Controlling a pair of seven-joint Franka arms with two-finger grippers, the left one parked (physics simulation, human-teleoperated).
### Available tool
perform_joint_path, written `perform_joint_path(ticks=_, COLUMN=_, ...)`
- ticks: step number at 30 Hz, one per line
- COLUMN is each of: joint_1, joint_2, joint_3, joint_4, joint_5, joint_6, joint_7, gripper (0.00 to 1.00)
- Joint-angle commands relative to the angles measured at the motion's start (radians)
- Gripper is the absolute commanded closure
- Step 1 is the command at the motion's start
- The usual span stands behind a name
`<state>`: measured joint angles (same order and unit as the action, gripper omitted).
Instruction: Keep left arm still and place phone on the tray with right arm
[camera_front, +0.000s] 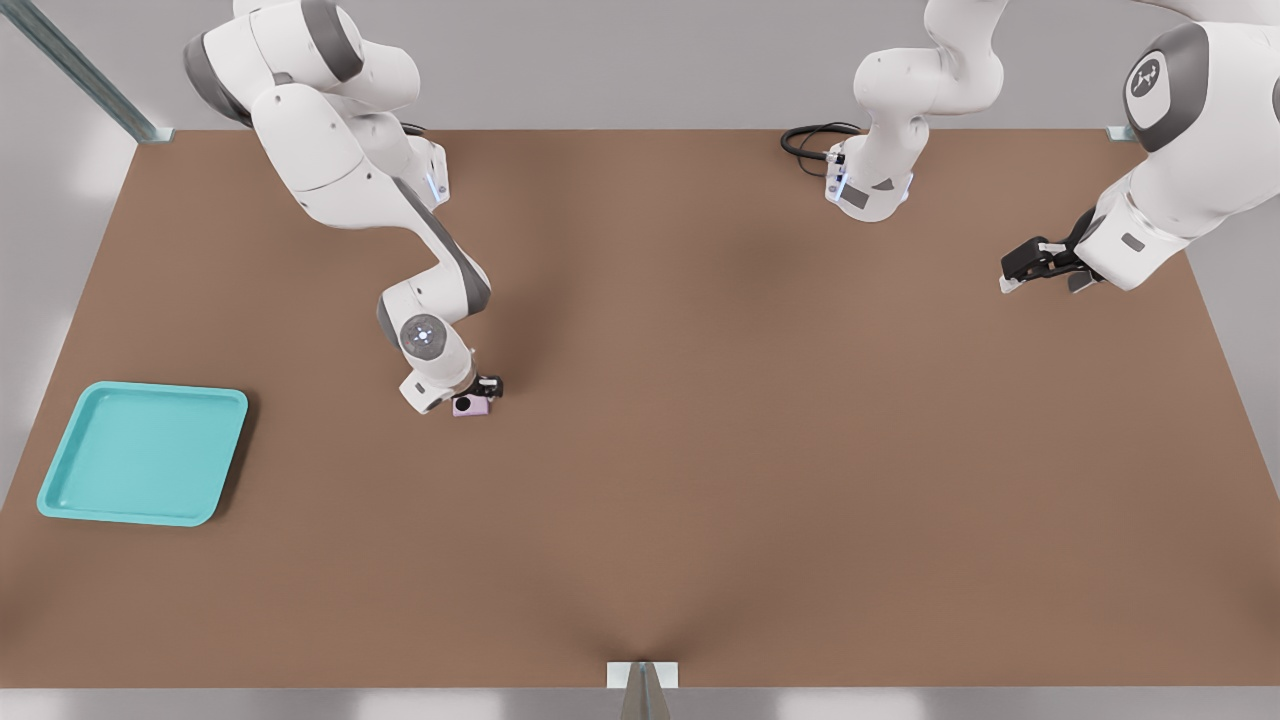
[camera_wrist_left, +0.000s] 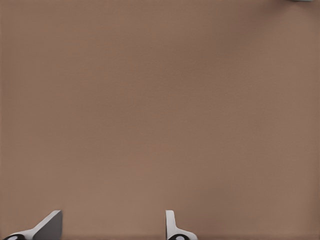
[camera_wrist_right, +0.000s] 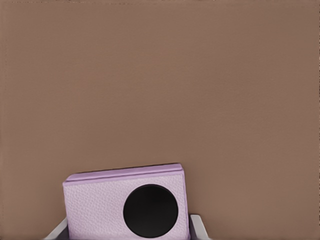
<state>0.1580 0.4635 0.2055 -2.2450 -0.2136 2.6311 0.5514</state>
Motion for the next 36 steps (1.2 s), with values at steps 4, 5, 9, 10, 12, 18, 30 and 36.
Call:
perform_joint_path(ticks=4, joint_1=-0.005, joint_2=-0.012, joint_3=0.000, joint_4=0.001, joint_5=-0.004, joint_6=-0.002, joint_7=-0.004, gripper=0.21)
perform_joint_path(ticks=5, joint_1=-0.005, joint_2=-0.025, joint_3=0.000, joint_4=0.001, joint_5=-0.004, joint_6=-0.003, joint_7=-0.004, gripper=0.21)
perform_joint_path(ticks=9, joint_1=-0.112, joint_2=-0.105, joint_3=0.000, joint_4=0.007, joint_5=-0.004, joint_6=-0.013, joint_7=-0.108, gripper=0.21)
perform_joint_path(ticks=10, joint_1=-0.146, joint_2=-0.109, joint_3=0.000, joint_4=0.015, joint_5=-0.004, joint_6=-0.013, joint_7=-0.122, gripper=0.21)
perform_joint_path(ticks=12, joint_1=-0.236, joint_2=-0.109, joint_3=0.000, joint_4=0.042, joint_5=-0.004, joint_6=-0.013, joint_7=-0.249, gripper=0.21)
perform_joint_path(ticks=18, joint_1=-0.497, joint_2=-0.059, joint_3=-0.003, joint_4=0.162, joint_5=-0.003, joint_6=-0.013, joint_7=-0.688, gripper=0.21)
perform_joint_path(ticks=30, joint_1=-0.884, joint_2=0.205, joint_3=-0.003, joint_4=0.486, joint_5=0.100, joint_6=-0.091, joint_7=-1.426, gripper=0.00)
perform_joint_path(ticks=36, joint_1=-0.865, joint_2=-0.035, joint_3=0.245, joint_4=0.640, joint_5=0.088, joint_6=-0.479, joint_7=-1.116, gripper=0.00)
